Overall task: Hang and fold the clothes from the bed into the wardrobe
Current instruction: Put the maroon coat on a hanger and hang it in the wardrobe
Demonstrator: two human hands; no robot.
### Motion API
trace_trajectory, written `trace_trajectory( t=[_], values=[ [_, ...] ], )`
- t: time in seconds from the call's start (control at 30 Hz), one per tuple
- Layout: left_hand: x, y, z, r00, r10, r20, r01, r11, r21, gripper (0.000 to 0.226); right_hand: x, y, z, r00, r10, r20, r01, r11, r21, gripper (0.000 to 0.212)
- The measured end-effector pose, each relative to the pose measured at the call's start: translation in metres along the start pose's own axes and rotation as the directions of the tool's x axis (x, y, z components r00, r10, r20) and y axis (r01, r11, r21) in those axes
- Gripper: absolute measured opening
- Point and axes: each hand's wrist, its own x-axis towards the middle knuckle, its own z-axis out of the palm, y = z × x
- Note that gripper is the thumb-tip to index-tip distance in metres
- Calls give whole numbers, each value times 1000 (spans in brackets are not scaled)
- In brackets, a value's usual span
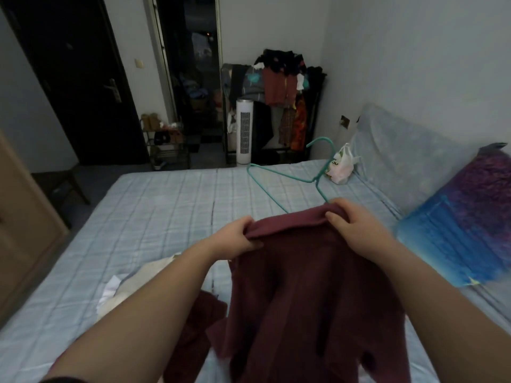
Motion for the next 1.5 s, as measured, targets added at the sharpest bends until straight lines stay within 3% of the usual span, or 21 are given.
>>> trace_trajectory(
  t=[0.13,0.23,0.37,0.43,0.57,0.73,0.87,1.03,1.13,1.23,1.33,1.43,1.5],
  values=[
    [-17,4,-50,999,50,19,-51,996,72,24,4,-10,4,1000,-15,-2,15,996,-86,13],
    [-33,9,-87,995,44,94,-56,989,134,29,10,-17,5,996,-33,-86,19,986,-166,19],
    [-56,7,-131,967,-43,252,59,997,-53,24,27,-33,13,997,-55,-59,41,976,-215,29],
    [-60,-1,-147,955,-101,280,111,994,-20,28,35,-39,17,998,-46,-31,36,965,-259,35],
    [-62,-21,-169,981,-154,121,79,877,474,26,43,-54,20,997,-55,49,70,919,-387,50],
    [-63,-45,-188,996,-74,-57,92,868,489,11,46,-59,20,991,-32,133,93,867,-490,46],
    [-60,-53,-195,990,29,-140,51,841,538,26,46,-67,19,970,-49,238,151,888,-435,41],
    [-59,-41,-204,968,144,-207,56,680,731,37,36,-97,6,886,-85,456,230,934,-273,51],
    [-58,-24,-201,920,313,-236,-8,618,786,31,30,-109,-2,816,-112,567,283,933,-223,45],
    [-50,3,-190,874,446,-192,-210,704,678,33,23,-122,-6,800,-191,568,292,952,-91,40],
    [-43,26,-173,879,434,-198,-282,808,518,30,19,-130,-10,839,-270,472,276,960,58,39],
    [-40,34,-164,923,258,-285,-97,873,477,27,15,-125,-13,870,-275,409,262,961,88,36],
    [-44,36,-165,977,70,-199,15,917,398,23,14,-119,-13,903,-258,343,261,965,39,36]
  ],
)
